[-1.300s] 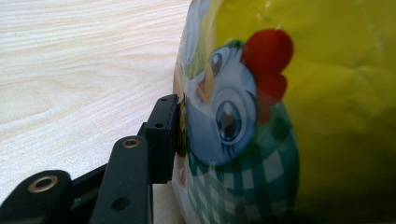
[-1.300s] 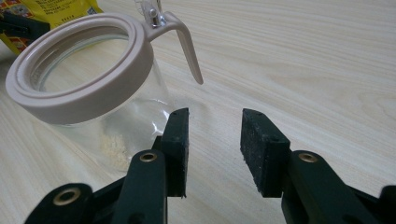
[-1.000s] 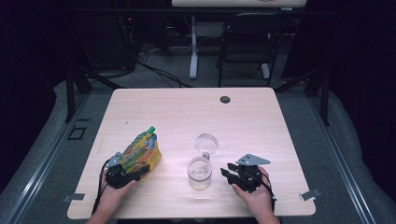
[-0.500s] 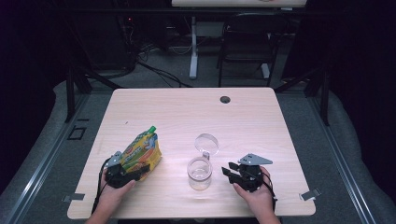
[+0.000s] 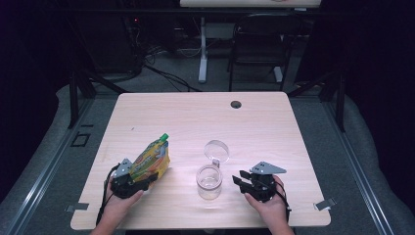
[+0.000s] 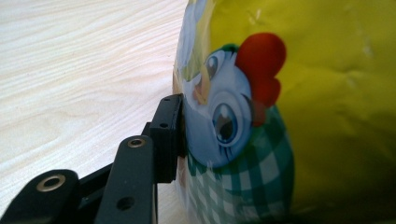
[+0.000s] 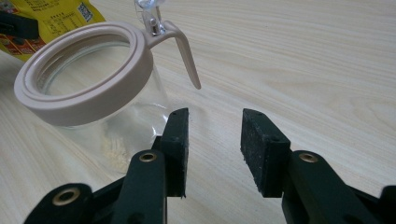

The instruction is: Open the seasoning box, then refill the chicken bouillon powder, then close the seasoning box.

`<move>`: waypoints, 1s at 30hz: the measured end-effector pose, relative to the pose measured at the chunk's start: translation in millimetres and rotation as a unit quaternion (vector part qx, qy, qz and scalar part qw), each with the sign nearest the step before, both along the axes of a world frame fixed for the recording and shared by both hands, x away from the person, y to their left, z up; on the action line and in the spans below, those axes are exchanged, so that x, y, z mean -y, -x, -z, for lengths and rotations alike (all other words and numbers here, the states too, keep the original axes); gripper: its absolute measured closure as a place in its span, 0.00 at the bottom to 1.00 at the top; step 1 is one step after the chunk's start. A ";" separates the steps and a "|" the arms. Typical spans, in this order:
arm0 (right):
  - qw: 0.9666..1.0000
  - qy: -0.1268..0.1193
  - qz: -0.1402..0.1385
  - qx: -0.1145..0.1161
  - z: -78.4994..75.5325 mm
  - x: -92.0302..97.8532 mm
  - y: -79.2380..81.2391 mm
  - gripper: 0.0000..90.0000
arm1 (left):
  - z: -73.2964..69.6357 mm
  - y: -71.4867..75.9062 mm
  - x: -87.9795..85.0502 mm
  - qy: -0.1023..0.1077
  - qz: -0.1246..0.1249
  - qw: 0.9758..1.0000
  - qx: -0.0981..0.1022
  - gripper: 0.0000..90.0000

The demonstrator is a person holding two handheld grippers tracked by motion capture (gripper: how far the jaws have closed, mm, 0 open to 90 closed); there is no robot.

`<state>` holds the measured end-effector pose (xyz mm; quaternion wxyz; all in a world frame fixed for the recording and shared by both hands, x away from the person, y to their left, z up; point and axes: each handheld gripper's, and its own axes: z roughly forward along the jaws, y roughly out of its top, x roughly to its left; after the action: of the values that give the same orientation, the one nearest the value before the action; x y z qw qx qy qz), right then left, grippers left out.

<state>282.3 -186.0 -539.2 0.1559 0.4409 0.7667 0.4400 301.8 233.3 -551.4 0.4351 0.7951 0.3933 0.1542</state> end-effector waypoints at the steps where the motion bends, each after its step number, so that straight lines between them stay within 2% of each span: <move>1: 1.000 0.000 0.000 0.002 -0.4 0.4 0.2 0.69 | -1.1 0.6 0.5 -0.005 0.002 1.000 0.000 0.66; 12: 1.000 0.004 -0.004 0.008 -3.1 0.2 1.4 0.69 | -6.0 6.1 6.7 -0.039 0.005 0.999 0.021 0.66; 19: 1.000 0.004 -0.006 0.011 -3.8 0.0 1.8 0.68 | -8.9 7.2 5.9 -0.042 -0.002 0.999 0.030 0.66; 26: 1.000 0.004 -0.004 0.022 -5.0 -0.8 2.2 0.68 | -11.3 9.6 7.7 -0.063 -0.008 0.997 0.043 0.66; 29: 1.000 0.011 -0.007 0.027 -6.1 -0.8 3.1 0.67 | -14.0 11.5 9.9 -0.081 -0.008 0.995 0.056 0.66; 30: 1.000 0.011 -0.007 0.027 -6.1 -0.8 3.1 0.67 | -14.0 11.5 9.9 -0.081 -0.008 0.995 0.056 0.66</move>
<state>279.2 -185.2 -533.2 0.1780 0.4216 0.7703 0.4441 290.2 223.4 -537.4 0.3895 0.8144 0.3611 0.2337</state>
